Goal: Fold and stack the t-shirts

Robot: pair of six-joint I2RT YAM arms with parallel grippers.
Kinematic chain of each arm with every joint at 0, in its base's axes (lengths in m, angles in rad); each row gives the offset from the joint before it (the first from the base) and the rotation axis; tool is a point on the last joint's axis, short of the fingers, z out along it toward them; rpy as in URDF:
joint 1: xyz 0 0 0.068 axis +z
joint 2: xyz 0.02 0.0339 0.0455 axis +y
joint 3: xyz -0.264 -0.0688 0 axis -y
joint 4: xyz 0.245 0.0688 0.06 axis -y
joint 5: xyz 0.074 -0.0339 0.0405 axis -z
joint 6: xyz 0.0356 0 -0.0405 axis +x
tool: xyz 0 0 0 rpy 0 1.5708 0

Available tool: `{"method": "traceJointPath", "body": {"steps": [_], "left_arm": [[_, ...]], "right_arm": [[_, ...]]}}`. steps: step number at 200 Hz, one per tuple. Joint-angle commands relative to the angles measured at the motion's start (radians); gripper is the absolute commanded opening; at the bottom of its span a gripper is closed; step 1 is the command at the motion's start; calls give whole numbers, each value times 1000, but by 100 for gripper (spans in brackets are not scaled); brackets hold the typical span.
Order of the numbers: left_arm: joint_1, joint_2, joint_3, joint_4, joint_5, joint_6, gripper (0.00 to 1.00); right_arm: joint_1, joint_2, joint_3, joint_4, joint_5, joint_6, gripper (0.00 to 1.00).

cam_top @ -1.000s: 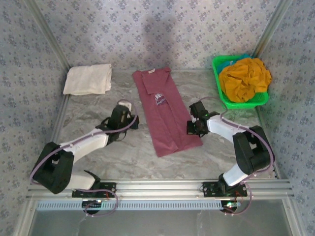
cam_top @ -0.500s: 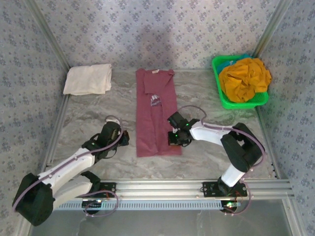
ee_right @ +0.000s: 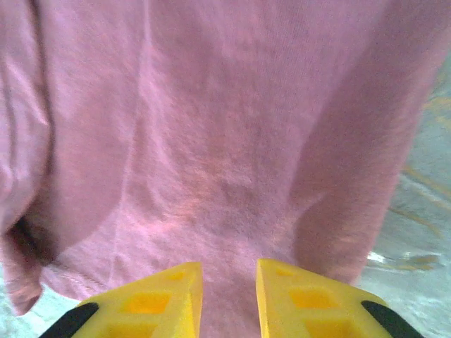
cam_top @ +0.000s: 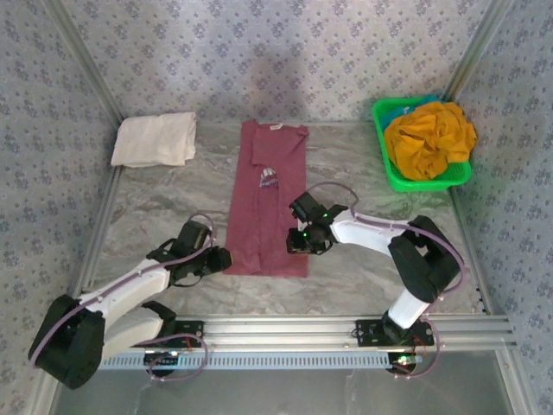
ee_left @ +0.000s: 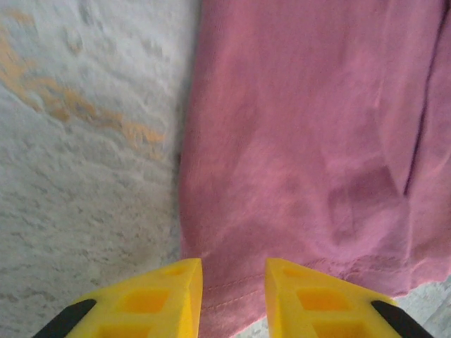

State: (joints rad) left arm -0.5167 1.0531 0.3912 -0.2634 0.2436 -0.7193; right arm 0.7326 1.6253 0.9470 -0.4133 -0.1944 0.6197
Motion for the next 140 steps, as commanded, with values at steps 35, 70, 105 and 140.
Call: {"method": "traceJointPath", "body": {"steps": [35,70,105,140], "left_arm": [[2,30,47,-69,90,18,30],[3,-26,95,-214,-2,60,34],[14,-5,96,-194,-3,57,37],[10,71,65,-112,34,39,37]], "right_arm": [[-21,-113,-31,-24,69,-16,30],[-21,-111,-42,-11,70,-17,31],[-18,-86,-42,2,61,-24,31],[-16,-85,-54,8,75,-24,31]]}}
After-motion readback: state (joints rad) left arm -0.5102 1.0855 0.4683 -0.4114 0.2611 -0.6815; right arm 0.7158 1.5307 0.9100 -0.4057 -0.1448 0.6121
